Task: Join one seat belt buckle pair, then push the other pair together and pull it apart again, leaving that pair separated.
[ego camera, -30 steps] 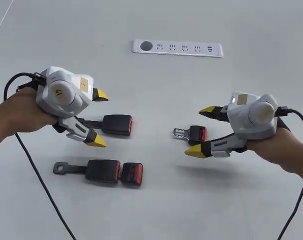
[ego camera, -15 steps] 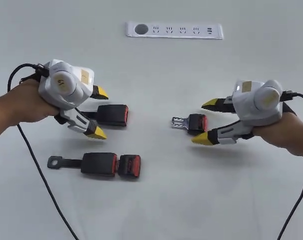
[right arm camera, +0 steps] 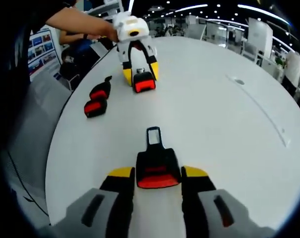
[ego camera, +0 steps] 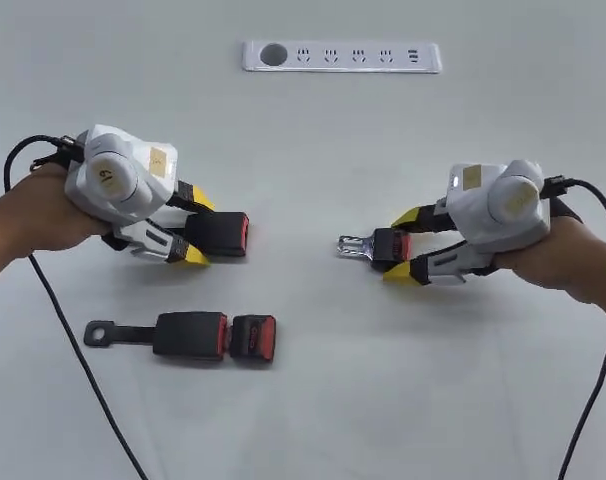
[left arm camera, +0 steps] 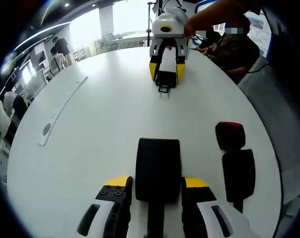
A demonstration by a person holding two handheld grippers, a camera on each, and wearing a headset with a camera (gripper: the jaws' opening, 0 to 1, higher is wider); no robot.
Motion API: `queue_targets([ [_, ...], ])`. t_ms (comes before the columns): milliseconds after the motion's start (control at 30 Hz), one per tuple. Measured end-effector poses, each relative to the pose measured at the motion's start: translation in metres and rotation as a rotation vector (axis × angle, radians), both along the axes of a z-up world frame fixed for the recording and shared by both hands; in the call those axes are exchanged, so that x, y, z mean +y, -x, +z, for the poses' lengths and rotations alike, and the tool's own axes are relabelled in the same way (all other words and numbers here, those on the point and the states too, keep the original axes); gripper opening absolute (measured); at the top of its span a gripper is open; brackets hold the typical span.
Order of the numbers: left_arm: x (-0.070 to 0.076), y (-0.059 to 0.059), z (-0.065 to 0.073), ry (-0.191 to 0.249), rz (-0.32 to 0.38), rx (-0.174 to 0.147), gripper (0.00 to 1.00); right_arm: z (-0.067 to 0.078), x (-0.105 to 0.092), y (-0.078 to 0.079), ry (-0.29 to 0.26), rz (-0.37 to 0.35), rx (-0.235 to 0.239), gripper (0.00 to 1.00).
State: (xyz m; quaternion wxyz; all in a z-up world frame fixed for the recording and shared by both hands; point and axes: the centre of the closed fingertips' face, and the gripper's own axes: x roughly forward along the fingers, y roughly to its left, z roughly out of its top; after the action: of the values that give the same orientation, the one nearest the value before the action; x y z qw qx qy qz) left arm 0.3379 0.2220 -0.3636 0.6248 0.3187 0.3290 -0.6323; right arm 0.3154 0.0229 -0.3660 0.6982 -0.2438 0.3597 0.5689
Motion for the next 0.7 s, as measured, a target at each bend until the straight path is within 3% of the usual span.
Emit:
queue_targets([
  [67,-0.0017,0.0009,0.0006,0.004,-0.039,-0.014,0.34,-0.0007,0.0017,0.0012,-0.009,-0.012,0.015,0.36],
  [100,-0.0001,0.0021,0.0000,-0.005,-0.019,-0.001,0.34,-0.0004,0.0013,0.0012,-0.004,-0.006,0.012,0.35],
  [700,0.0013,0.0024,0.0010,-0.068,-0.069,-0.003,0.33,-0.0001,0.0054,0.0024,0.077,0.056,0.023,0.33],
])
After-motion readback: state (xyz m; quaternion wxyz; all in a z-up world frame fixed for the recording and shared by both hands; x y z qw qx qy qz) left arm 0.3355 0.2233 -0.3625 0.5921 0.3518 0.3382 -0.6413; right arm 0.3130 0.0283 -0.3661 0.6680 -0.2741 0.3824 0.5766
